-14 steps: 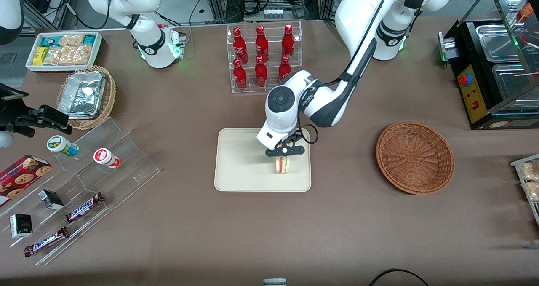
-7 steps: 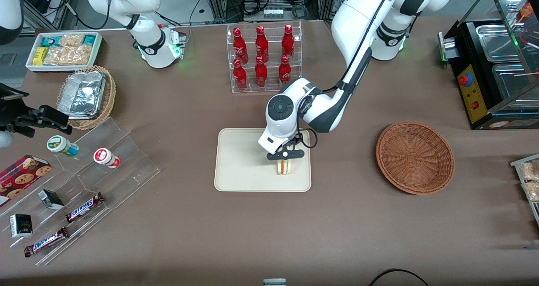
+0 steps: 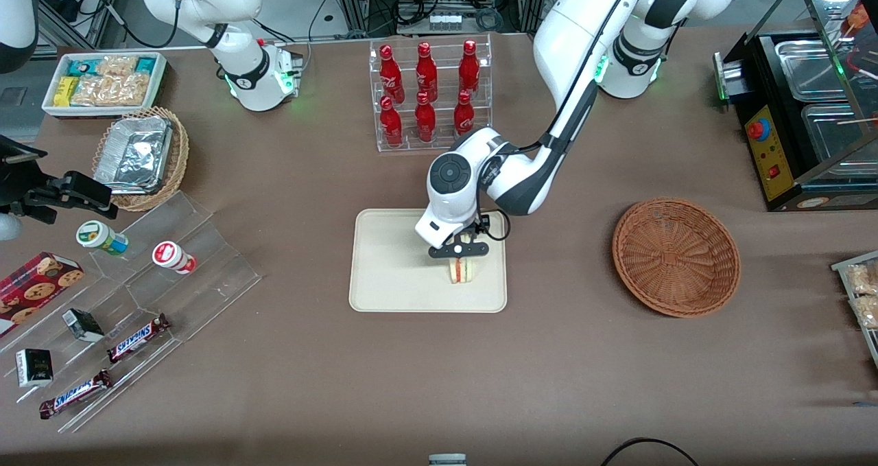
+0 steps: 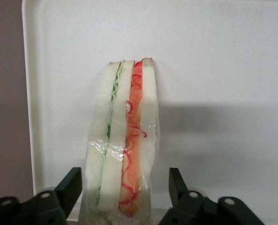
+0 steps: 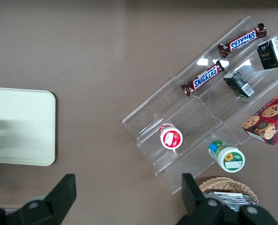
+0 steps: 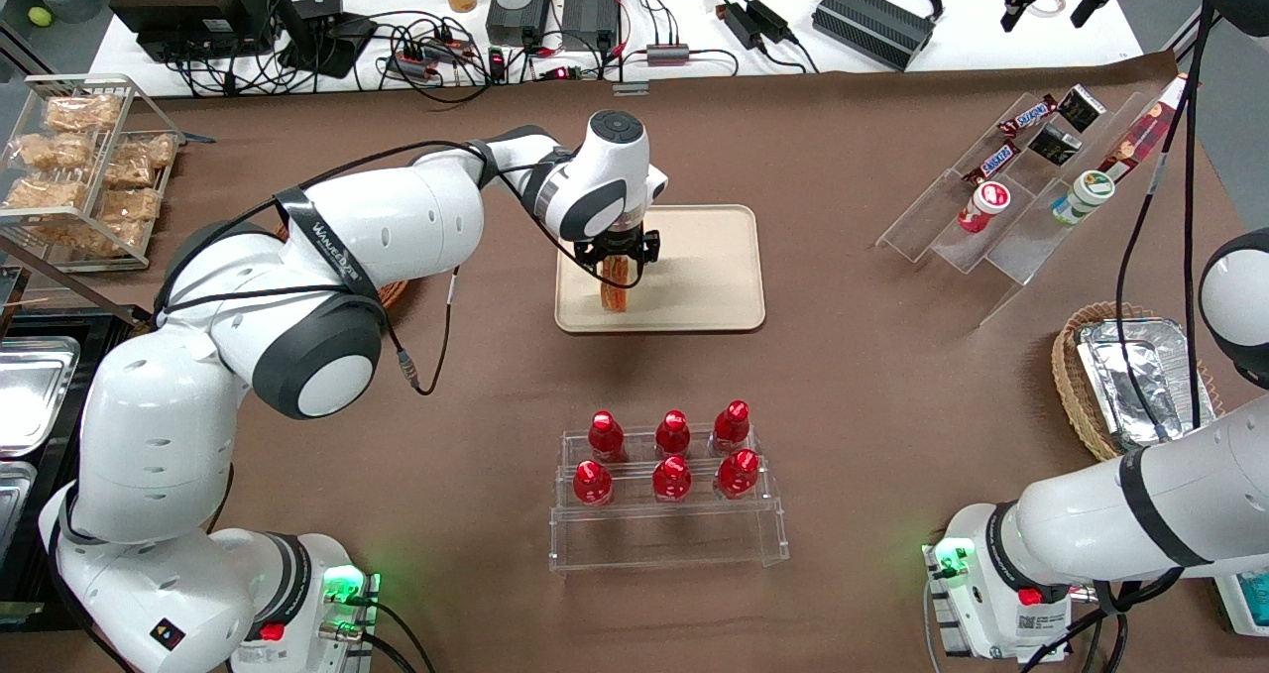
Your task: Place sandwich from basket to tray
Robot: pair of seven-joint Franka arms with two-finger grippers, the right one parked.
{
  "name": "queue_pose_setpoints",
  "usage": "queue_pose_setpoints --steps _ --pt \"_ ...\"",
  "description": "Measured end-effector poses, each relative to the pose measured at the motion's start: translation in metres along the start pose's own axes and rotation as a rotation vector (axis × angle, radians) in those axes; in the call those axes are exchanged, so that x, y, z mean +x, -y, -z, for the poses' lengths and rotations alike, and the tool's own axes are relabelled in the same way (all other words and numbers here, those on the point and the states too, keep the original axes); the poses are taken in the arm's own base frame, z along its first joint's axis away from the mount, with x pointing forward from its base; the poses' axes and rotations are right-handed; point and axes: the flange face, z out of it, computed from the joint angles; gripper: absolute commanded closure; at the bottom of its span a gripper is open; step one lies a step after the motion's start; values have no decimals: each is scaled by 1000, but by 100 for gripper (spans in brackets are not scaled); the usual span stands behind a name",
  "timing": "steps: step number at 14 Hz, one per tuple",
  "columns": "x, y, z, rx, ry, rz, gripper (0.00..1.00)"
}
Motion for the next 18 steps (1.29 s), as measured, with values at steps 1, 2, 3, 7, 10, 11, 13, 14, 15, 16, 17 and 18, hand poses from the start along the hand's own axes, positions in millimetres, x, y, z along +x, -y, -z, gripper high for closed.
queue_pose_setpoints --steps 1,2,3,7,10,11,13,14,15,16,17,18 --pt "3 1 4 -2 -6 3 0" --pt "6 2 10 -3 -10 7 0" --pt "8 3 20 0 -11 11 0" --pt "12 16 91 5 -27 38 0" --pt "20 42 152 -2 -64 103 0" --pt "24 54 172 0 -73 126 0" --pt "29 83 212 11 -83 169 0" --pt "31 98 230 17 -86 191 0" --pt "33 114 248 21 -89 216 0" --pt "35 131 265 25 -91 240 0" --pt "35 147 281 29 -89 262 0" --pt "34 164 297 32 -88 284 0"
